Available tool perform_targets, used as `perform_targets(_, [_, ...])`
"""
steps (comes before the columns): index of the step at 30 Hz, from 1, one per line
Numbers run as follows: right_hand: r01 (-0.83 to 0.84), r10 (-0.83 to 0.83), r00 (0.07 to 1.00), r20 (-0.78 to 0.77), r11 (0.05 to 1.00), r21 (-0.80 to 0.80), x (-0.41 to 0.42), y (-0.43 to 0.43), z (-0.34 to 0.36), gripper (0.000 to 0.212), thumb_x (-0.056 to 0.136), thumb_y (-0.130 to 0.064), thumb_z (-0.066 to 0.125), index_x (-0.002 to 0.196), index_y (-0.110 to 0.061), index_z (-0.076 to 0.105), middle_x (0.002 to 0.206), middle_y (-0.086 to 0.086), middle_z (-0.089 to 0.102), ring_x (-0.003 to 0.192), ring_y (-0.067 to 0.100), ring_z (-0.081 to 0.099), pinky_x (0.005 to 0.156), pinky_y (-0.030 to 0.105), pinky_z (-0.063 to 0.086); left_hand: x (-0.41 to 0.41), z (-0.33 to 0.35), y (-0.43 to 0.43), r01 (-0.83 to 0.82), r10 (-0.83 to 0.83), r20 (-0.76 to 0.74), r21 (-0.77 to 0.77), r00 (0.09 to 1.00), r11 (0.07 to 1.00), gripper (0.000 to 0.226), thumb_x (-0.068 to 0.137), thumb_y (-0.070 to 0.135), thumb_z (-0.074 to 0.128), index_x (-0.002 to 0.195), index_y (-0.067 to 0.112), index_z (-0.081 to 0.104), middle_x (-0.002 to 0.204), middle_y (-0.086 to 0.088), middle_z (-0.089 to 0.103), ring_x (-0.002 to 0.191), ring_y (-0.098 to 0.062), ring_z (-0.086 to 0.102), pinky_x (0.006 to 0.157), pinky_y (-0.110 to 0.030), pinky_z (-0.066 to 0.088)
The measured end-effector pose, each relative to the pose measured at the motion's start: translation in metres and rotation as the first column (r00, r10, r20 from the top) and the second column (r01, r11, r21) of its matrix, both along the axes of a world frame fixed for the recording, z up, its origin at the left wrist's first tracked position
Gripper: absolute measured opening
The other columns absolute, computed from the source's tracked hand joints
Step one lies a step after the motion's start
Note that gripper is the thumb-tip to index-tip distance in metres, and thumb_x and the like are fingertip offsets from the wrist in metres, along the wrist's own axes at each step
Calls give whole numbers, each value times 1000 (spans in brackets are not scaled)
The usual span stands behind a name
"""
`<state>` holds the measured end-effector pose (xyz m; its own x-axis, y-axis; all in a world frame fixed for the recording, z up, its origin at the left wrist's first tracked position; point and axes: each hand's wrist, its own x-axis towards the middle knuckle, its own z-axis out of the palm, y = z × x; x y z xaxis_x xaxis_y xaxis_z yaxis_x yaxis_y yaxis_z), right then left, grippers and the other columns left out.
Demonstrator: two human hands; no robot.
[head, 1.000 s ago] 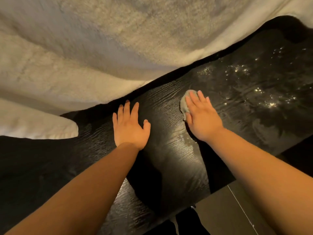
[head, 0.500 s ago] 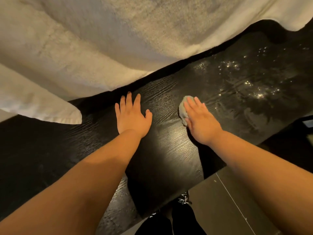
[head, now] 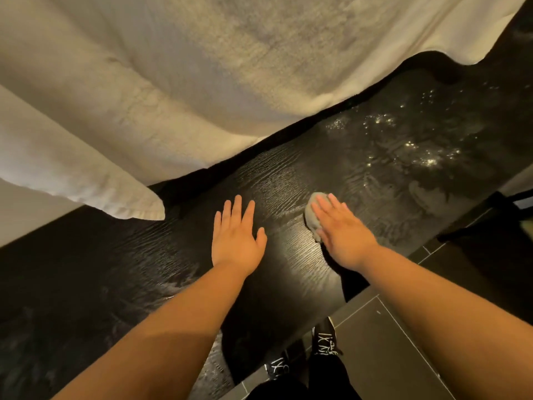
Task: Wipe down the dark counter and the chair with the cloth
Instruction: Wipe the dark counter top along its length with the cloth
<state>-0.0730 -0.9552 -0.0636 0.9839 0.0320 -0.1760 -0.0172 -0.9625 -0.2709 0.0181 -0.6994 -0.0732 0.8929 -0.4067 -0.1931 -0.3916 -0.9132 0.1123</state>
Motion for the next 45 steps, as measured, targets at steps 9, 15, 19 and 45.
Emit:
perform_targets(9, [167,-166,986,31,986,-24,-33,61,-13,64,105,-35,39,162,-10,24,171,10,13,158,34,3,127,49,13,-9,-3,8,29,-29,9,-10,1000,1000,77,99,58,37,168,28,17,177,-7,5,162,-30,1,132,-50,5])
perform_targets(15, [-16,17,998,58,1000,-27,-41,14,-21,61,105,-35,38,160,-11,29,169,8,21,157,34,14,127,50,16,-9,-1,8,46,-46,4,-15,999,999,75,101,59,34,168,34,13,177,-7,0,162,-30,-3,132,-50,2])
perform_targets(19, [368,-367,930,13,930,-27,-35,-45,-11,60,104,-34,38,158,-9,25,164,9,21,153,37,16,122,62,23,-10,-2,8,43,-43,15,-26,999,999,74,101,60,34,168,35,15,177,-6,1,162,-30,-3,132,-50,2])
perform_targets(45, [-85,86,995,57,996,-23,-99,50,-17,60,105,-39,36,161,-16,31,170,4,19,158,28,7,127,49,16,-15,-4,5,-12,14,49,-34,999,999,69,103,57,33,167,36,20,176,-4,10,162,-29,4,132,-48,5])
